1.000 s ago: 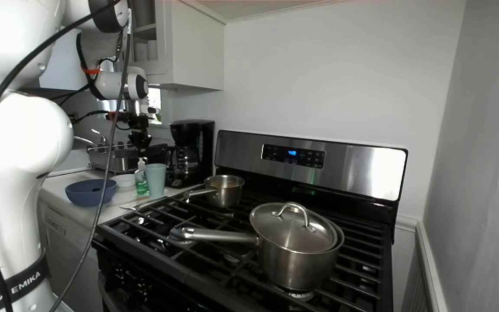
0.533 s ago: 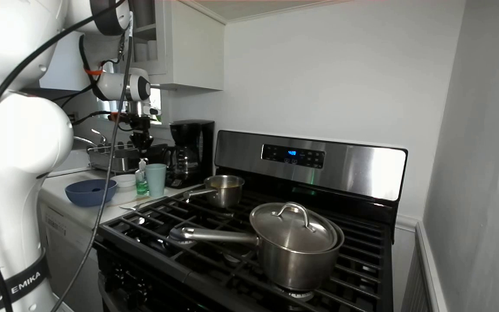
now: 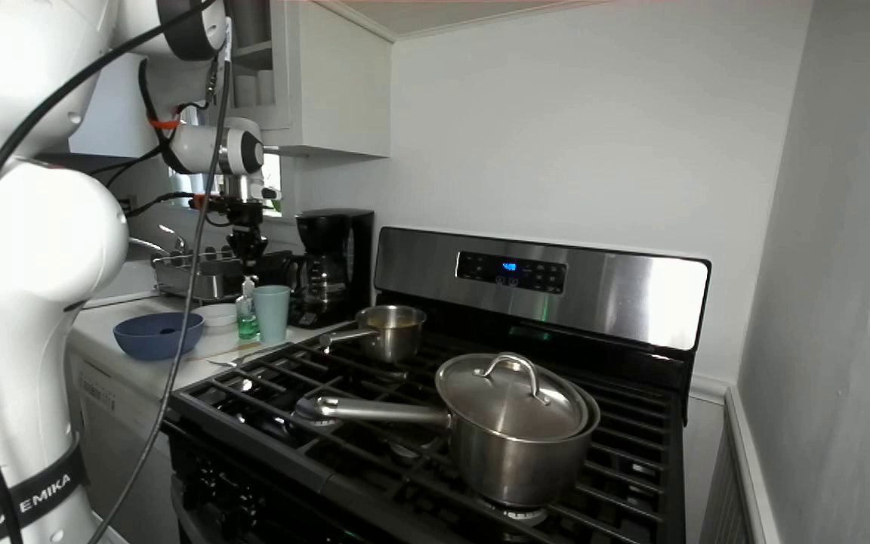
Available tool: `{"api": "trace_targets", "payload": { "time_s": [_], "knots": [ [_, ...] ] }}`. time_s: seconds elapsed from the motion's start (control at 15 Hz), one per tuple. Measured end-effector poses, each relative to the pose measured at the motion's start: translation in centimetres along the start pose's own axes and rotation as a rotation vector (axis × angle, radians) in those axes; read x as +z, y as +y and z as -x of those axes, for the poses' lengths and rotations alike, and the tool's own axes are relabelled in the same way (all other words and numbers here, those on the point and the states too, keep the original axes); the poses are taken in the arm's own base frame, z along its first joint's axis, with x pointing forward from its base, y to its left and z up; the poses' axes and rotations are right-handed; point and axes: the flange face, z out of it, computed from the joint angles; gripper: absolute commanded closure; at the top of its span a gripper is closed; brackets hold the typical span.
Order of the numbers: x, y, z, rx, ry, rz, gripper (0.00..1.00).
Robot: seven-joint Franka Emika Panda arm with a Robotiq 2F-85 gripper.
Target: Push the hand wash nozzle to pour soap in the grey cup
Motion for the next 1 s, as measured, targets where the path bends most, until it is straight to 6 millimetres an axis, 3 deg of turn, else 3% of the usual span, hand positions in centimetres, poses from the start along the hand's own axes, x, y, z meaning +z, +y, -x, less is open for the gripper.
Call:
{"api": "trace_targets", "payload": {
  "time_s": [0.8,1.0],
  "knots": [
    [-1.5,0.4,0.5,0.006,0.006,0.007,1.00],
    [-2.7,0.4,0.6,0.008,0.023,-0.001,1.00]
  ]
}}
